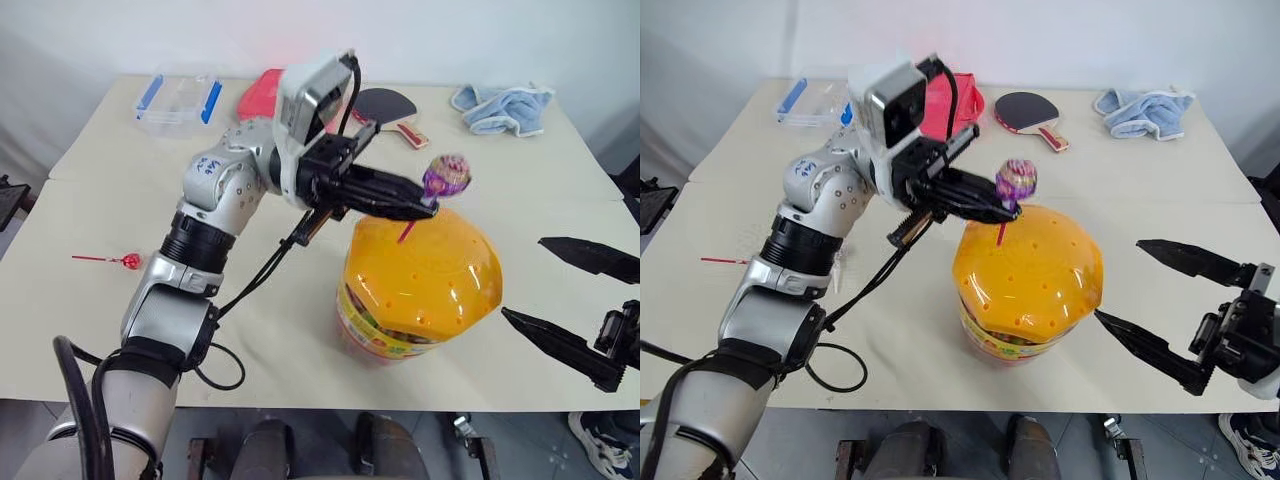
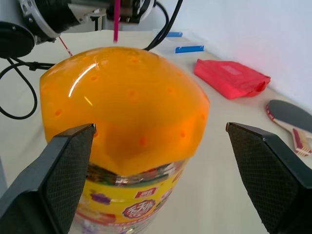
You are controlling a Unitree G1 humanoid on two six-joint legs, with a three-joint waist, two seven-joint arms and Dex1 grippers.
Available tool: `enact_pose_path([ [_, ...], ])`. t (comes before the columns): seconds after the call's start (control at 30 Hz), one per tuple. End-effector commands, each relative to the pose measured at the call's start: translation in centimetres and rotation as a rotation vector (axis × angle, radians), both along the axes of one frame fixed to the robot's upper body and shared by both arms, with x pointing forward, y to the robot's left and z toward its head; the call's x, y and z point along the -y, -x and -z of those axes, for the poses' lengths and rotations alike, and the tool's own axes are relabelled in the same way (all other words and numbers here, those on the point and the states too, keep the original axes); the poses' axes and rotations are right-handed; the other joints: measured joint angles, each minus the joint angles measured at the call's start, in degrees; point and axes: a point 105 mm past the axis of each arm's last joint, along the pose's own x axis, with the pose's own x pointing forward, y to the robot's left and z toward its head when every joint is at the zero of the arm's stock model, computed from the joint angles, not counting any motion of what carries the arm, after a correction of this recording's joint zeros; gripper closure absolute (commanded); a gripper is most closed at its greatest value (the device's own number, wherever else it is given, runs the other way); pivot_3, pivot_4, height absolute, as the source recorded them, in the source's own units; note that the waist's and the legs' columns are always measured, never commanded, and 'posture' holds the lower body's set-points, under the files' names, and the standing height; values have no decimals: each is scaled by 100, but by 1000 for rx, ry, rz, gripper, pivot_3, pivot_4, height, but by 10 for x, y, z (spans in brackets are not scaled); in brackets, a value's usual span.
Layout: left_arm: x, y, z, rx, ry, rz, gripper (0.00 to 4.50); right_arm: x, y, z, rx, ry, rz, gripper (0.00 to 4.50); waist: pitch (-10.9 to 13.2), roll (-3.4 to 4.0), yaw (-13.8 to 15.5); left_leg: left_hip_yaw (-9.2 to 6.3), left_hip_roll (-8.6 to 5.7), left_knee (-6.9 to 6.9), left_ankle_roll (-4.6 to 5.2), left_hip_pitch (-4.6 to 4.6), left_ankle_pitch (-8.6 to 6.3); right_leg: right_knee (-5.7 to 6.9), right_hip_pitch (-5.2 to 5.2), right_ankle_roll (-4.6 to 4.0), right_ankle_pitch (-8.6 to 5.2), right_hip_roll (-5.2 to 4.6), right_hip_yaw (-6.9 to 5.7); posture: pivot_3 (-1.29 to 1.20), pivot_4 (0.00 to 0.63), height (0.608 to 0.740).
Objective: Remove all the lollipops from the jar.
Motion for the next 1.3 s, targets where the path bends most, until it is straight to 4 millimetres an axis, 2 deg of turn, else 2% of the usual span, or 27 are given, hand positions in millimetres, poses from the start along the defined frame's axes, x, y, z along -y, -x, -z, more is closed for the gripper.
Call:
enact_pose_path([
  [0.03, -12, 7, -31, 56, 95, 81, 4469, 1, -1, -6, 36, 7, -4, 0, 0, 0, 5, 0, 0, 0, 0, 0, 0, -1, 0, 0, 0, 0, 0, 0, 150, 740],
  [0.13, -15, -1, -50, 73, 155, 14, 4469, 2, -2, -7, 38, 7, -1, 0, 0, 0, 3, 1, 0, -1, 2, -2, -1, -4, 0, 1, 1, 0, 0, 0, 150, 740],
  [0.27, -22, -25, -68, 68, 164, -217, 4469, 4, -4, -6, 40, 8, 2, 0, 0, 0, 3, 3, -1, -1, 5, -2, -3, -7, 0, 4, 2, 0, -1, 0, 150, 740],
  [0.5, -51, -50, -68, 53, 72, -493, 4469, 6, -7, -7, 40, 3, 6, 0, 1, 1, -14, 3, -1, -4, 5, -4, -3, -7, -3, 5, 2, 1, -1, 0, 150, 740],
  [0.6, -62, -63, -62, -1, -5, -650, 4469, 7, -9, -6, 36, 4, -1, 0, 1, 0, -12, 4, -1, -5, 6, -4, -4, -8, -2, 5, 3, 1, -1, 0, 150, 740],
  [0.7, -93, -89, -17, -108, -328, -954, 4469, 6, -13, -7, 33, 4, -15, 0, -1, 4, -52, 4, -2, -7, 6, -2, -4, -7, -2, 6, 3, 1, 1, 0, 150, 740],
  [0.77, -116, -100, 22, -163, -565, -1126, 4469, 6, -14, -6, 32, 3, -20, 0, -1, 5, -97, 6, -2, -15, 5, 4, -4, -6, -3, 6, 3, 2, 4, 0, 150, 740],
  [0.83, -136, -95, 54, -197, -711, -1191, 4469, 6, -16, -6, 30, 3, -29, 0, 0, 7, -122, 6, -1, -18, 5, 4, -4, -7, -3, 6, 3, 2, 5, 0, 150, 740],
  [0.97, -160, -86, 95, -308, -901, -1312, 4469, 6, -20, -5, 25, 0, -48, 0, 5, -1, -112, 6, 1, -15, 4, -8, -4, -7, -15, 5, 3, 3, 8, 0, 150, 740],
  [1.07, -167, -73, 123, -298, -1033, -1306, 4469, 5, -24, -5, 17, 1, -67, 0, 5, -1, -101, 4, 1, -7, 3, -14, -5, -7, -15, 5, 3, 2, 6, 0, 150, 740],
  [1.2, -164, -66, 134, -378, -1063, -1310, 4469, 2, -27, -5, 15, 1, -91, 0, 5, -1, -89, 3, 1, -2, 2, -14, -6, -4, -14, 5, 3, 2, 5, 0, 150, 740],
  [1.3, -174, -64, 145, -398, -1125, -1346, 4469, 0, -28, -6, 18, 1, -100, 0, 5, -1, -113, 4, 2, -2, 2, -13, -6, -1, -15, 5, 3, 2, 7, 0, 150, 740],
])
